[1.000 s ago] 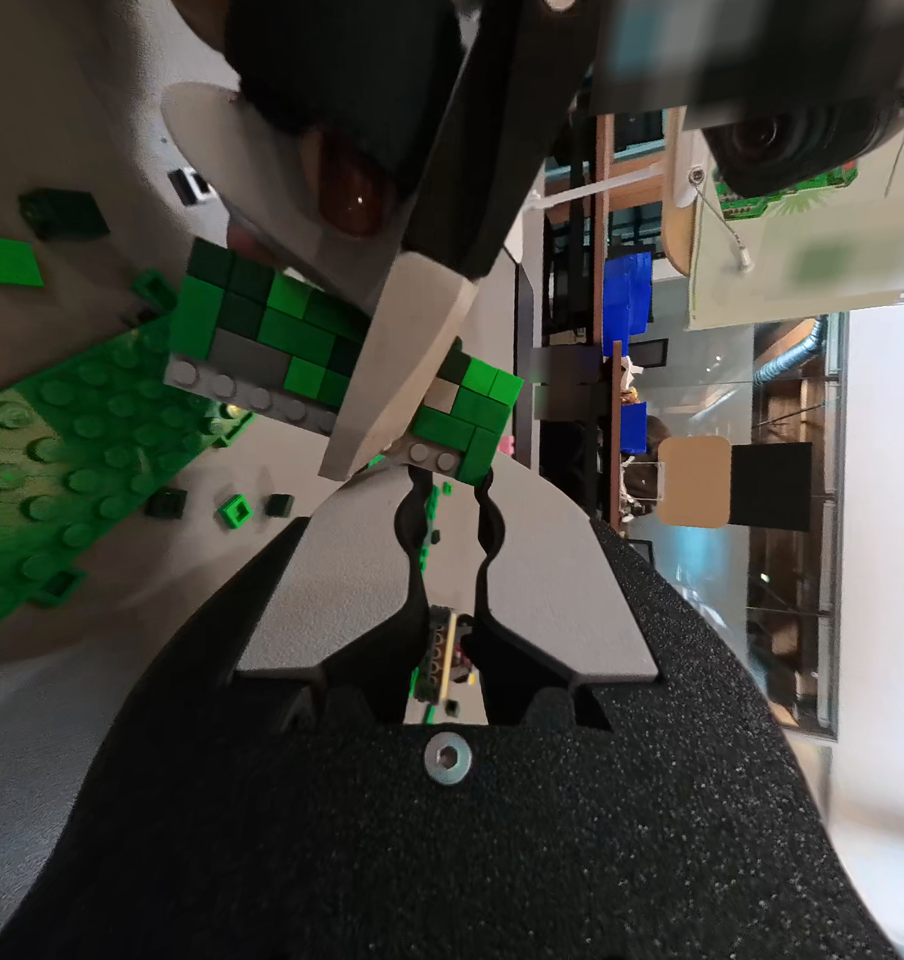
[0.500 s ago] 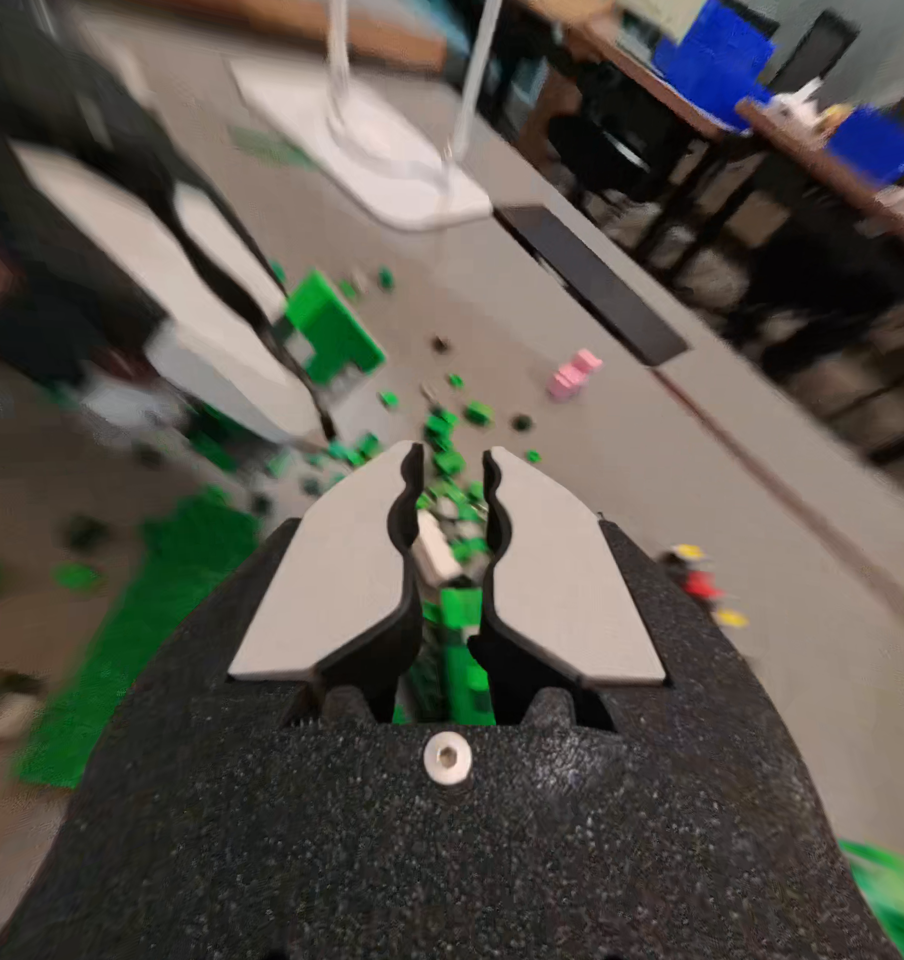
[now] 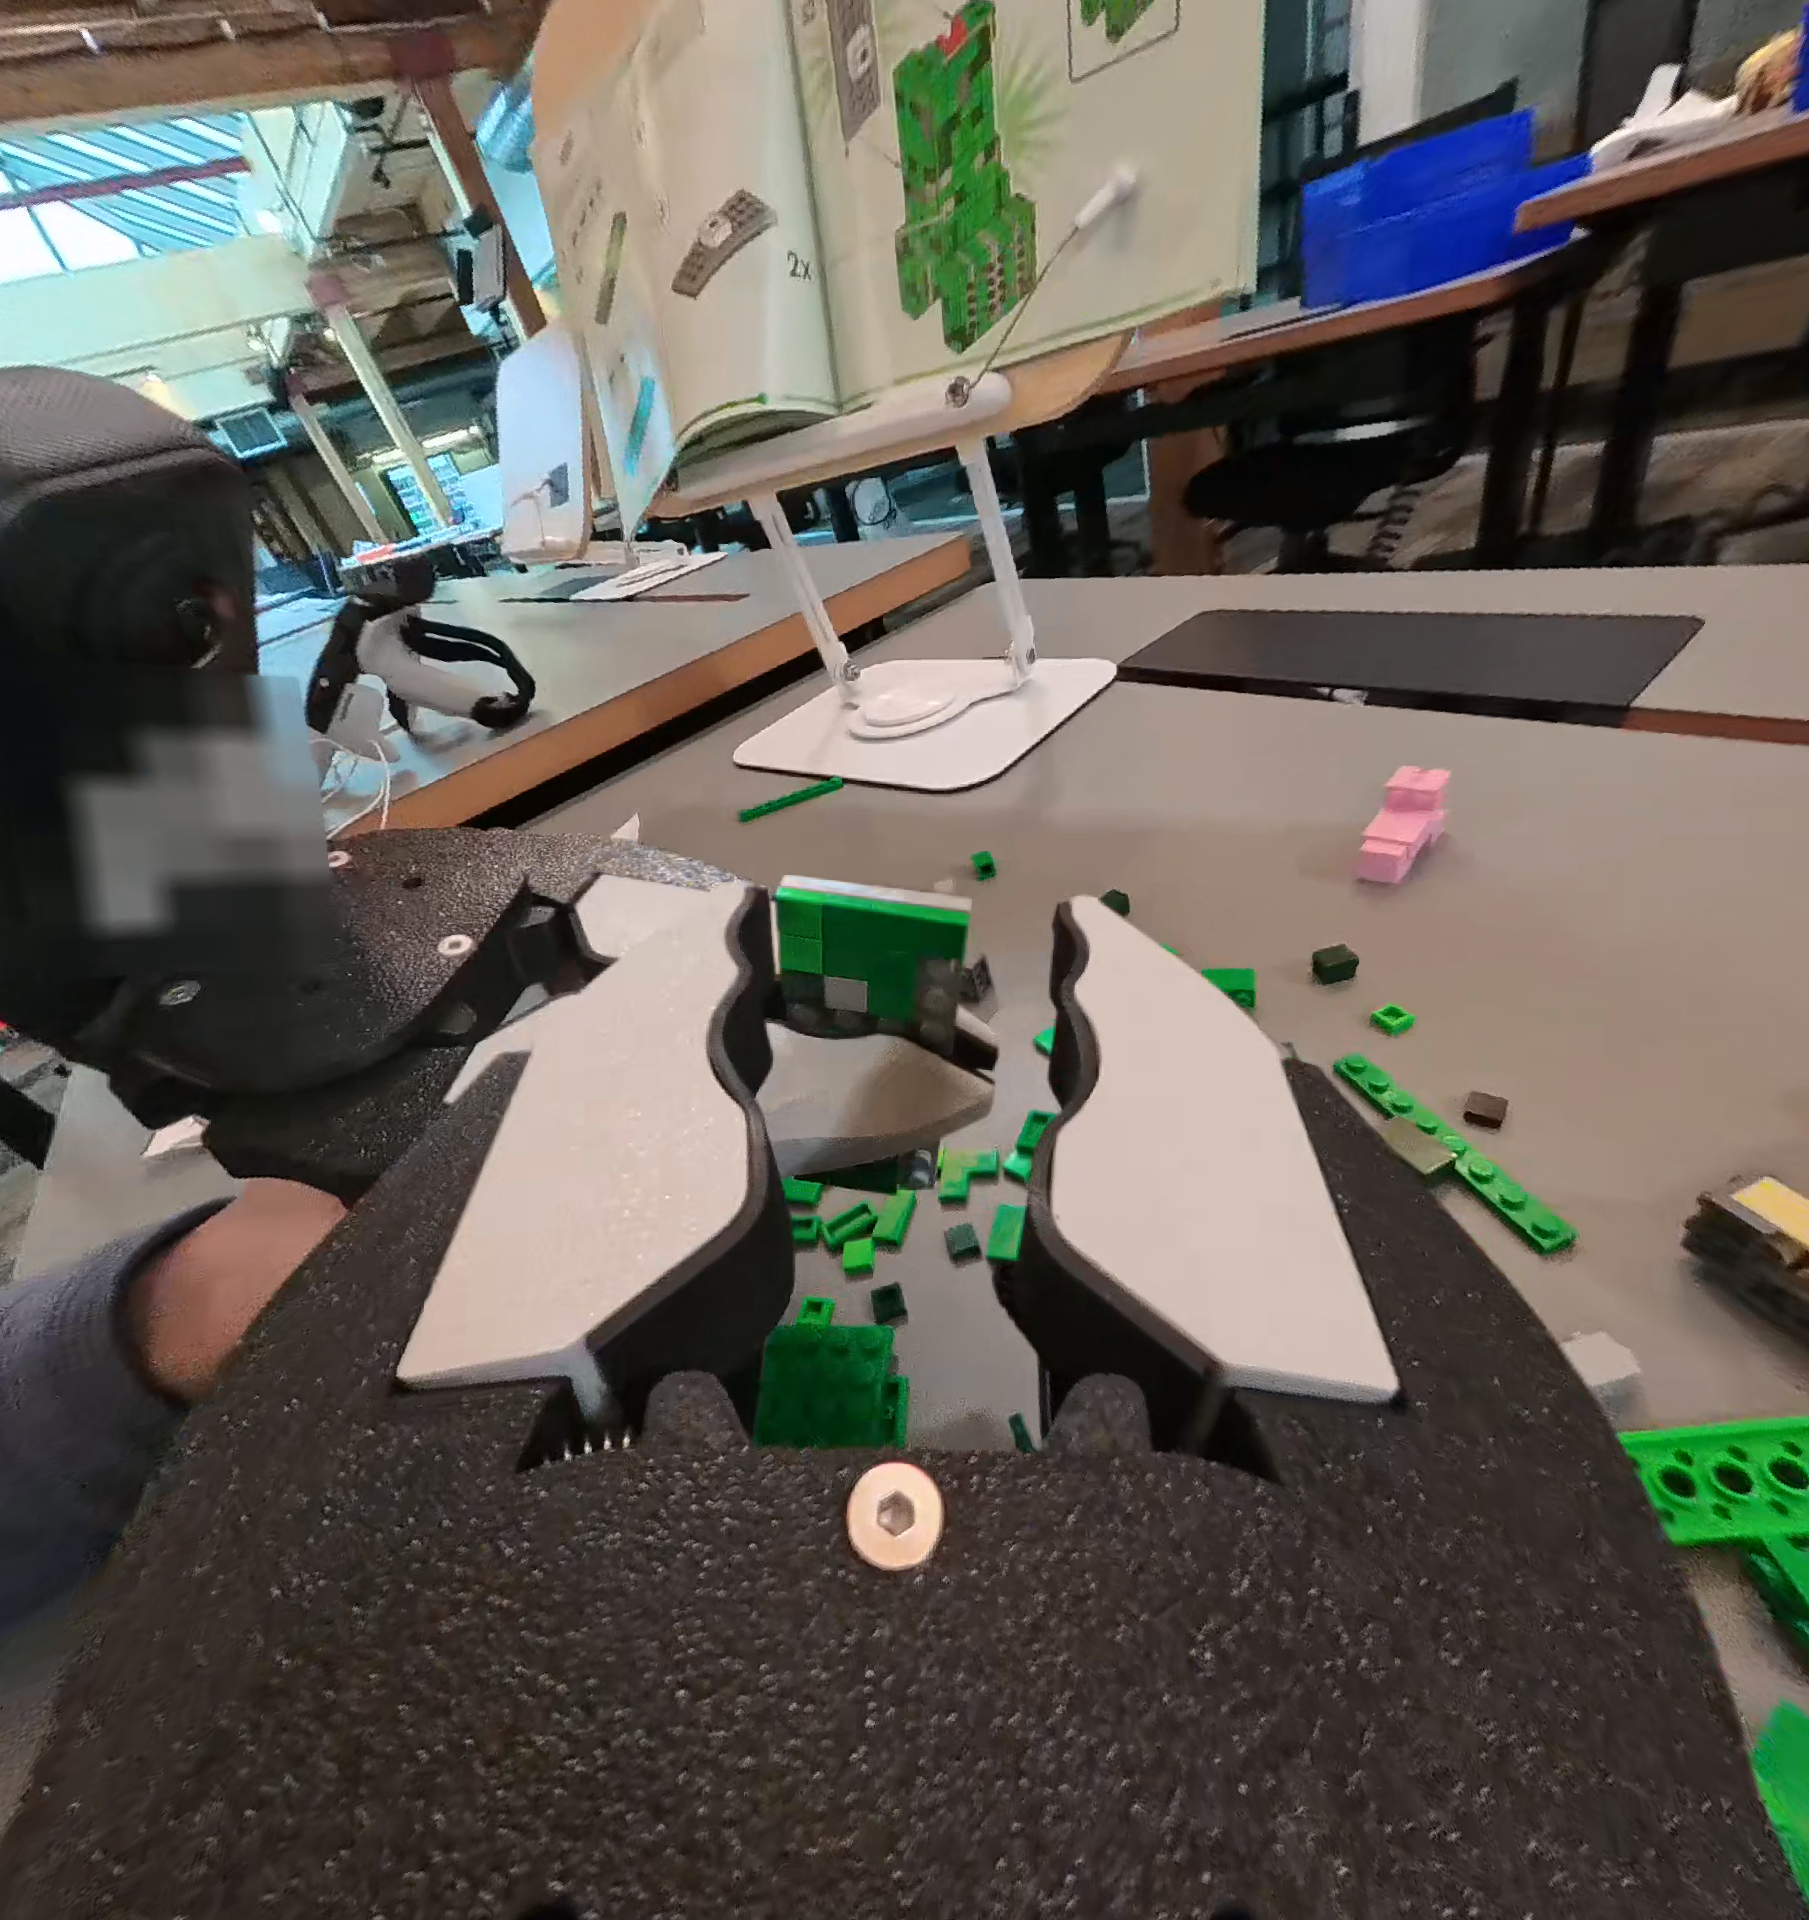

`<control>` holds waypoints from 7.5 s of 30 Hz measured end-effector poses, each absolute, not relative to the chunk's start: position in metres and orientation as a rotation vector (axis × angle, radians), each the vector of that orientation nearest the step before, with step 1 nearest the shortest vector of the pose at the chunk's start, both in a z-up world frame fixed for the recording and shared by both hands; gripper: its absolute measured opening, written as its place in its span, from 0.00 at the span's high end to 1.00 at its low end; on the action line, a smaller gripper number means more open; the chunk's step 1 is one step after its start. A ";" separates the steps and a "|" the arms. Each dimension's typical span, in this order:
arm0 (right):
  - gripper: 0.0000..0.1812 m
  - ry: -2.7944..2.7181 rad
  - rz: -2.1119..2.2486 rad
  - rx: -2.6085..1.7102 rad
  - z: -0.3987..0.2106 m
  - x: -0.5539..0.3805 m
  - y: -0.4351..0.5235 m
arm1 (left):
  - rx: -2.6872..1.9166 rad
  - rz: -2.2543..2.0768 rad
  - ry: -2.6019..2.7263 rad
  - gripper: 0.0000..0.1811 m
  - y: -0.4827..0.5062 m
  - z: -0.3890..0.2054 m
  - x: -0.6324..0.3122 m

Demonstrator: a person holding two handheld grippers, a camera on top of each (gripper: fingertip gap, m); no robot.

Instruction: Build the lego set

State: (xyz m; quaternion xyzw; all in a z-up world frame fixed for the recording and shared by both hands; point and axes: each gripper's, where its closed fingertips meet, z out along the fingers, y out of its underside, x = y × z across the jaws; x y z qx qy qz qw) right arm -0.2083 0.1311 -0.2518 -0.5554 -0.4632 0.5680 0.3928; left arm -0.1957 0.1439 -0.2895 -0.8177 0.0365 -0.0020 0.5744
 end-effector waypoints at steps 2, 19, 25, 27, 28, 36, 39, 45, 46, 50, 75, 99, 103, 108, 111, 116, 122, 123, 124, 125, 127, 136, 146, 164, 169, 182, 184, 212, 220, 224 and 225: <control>0.72 -1.174 1.478 -1.397 -0.250 -0.208 0.130 | -1.891 0.024 0.102 0.97 0.144 -0.286 -0.196; 0.81 -1.537 1.489 -1.135 -0.257 -0.200 0.112 | -1.906 0.088 0.298 0.97 0.141 -0.291 -0.190; 0.83 -1.635 1.524 -1.076 -0.266 -0.195 0.112 | -1.942 0.054 0.348 0.97 0.140 -0.300 -0.186; 0.84 -1.657 1.524 -1.051 -0.267 -0.193 0.113 | -1.948 0.034 0.359 0.97 0.140 -0.301 -0.184; 0.85 -1.667 1.526 -1.036 -0.268 -0.192 0.113 | -1.948 0.021 0.362 0.97 0.140 -0.302 -0.183; 0.86 -1.668 1.458 -1.016 -0.268 -0.194 0.114 | -1.959 0.016 0.329 0.97 0.140 -0.301 -0.185; 0.85 -1.655 1.444 -1.041 -0.268 -0.196 0.115 | -1.972 0.058 0.323 0.97 0.140 -0.302 -0.189; 0.77 -1.569 1.466 -1.150 -0.266 -0.204 0.112 | -1.996 0.219 0.278 0.97 0.141 -0.303 -0.203; 0.76 -1.556 1.476 -1.167 -0.266 -0.205 0.112 | -1.998 0.219 0.265 0.97 0.141 -0.303 -0.204; 0.81 -1.480 1.514 -1.226 -0.265 -0.207 0.116 | -1.996 0.268 0.273 0.97 0.141 -0.302 -0.206; 0.88 -1.708 1.471 -1.091 -0.281 -0.196 0.118 | -2.049 0.154 0.353 0.97 0.141 -0.317 -0.195; 0.88 -1.655 1.476 -1.075 -0.272 -0.198 0.114 | -2.003 0.119 0.330 0.97 0.139 -0.307 -0.195; 0.91 -1.743 1.432 -1.020 -0.278 -0.191 0.114 | -2.026 0.058 0.388 0.97 0.137 -0.313 -0.188; 0.90 -1.706 1.452 -1.066 -0.279 -0.196 0.115 | -2.029 0.085 0.353 0.97 0.139 -0.315 -0.192; 0.89 -1.652 1.457 -1.101 -0.275 -0.199 0.117 | -2.014 0.112 0.319 0.97 0.140 -0.311 -0.197; 0.89 -1.569 1.409 -1.164 -0.272 -0.206 0.117 | -2.002 0.142 0.246 0.97 0.141 -0.308 -0.205; 1.00 -1.494 1.144 -1.185 -0.274 -0.210 0.129 | -2.029 0.210 0.152 0.97 0.141 -0.307 -0.215; 1.00 -1.490 1.104 -1.182 -0.275 -0.211 0.130 | -2.038 0.253 0.151 0.97 0.142 -0.307 -0.216; 1.00 -1.483 1.088 -1.180 -0.275 -0.211 0.130 | -2.040 0.306 0.155 0.97 0.142 -0.306 -0.218; 1.00 -1.478 1.096 -1.183 -0.274 -0.211 0.130 | -2.038 0.319 0.155 0.97 0.142 -0.306 -0.218; 1.00 -1.469 1.158 -1.204 -0.272 -0.212 0.128 | -2.025 0.244 0.118 0.97 0.142 -0.305 -0.217; 0.82 -1.455 1.397 -1.236 -0.268 -0.213 0.118 | -1.982 0.194 0.133 0.97 0.144 -0.304 -0.216; 0.87 -1.451 1.304 -1.207 -0.268 -0.213 0.119 | -2.007 0.270 0.139 0.97 0.144 -0.304 -0.217; 0.99 -1.451 1.096 -1.256 -0.275 -0.215 0.129 | -2.099 0.292 0.016 0.97 0.139 -0.318 -0.236; 0.96 -1.530 1.179 -1.344 -0.283 -0.210 0.133 | -2.106 0.226 0.034 0.97 0.141 -0.323 -0.231; 0.81 -1.700 1.334 -1.205 -0.275 -0.194 0.127 | -2.022 -0.160 0.203 0.97 0.133 -0.309 -0.200; 0.83 -1.723 1.399 -1.139 -0.268 -0.187 0.122 | -2.028 -0.151 0.283 0.97 0.129 -0.309 -0.197; 0.98 -1.665 1.777 -1.094 -0.243 -0.172 0.113 | -1.894 -0.763 0.380 0.97 0.118 -0.297 -0.138; 0.99 -1.590 1.742 -1.126 -0.245 -0.180 0.120 | -1.897 -0.797 0.345 0.90 0.118 -0.297 -0.143; 0.99 -1.595 1.743 -1.119 -0.243 -0.177 0.123 | -1.891 -0.802 0.316 0.94 0.118 -0.295 -0.150; 0.99 -1.609 1.728 -1.120 -0.245 -0.176 0.124 | -1.902 -0.777 0.320 0.95 0.118 -0.296 -0.150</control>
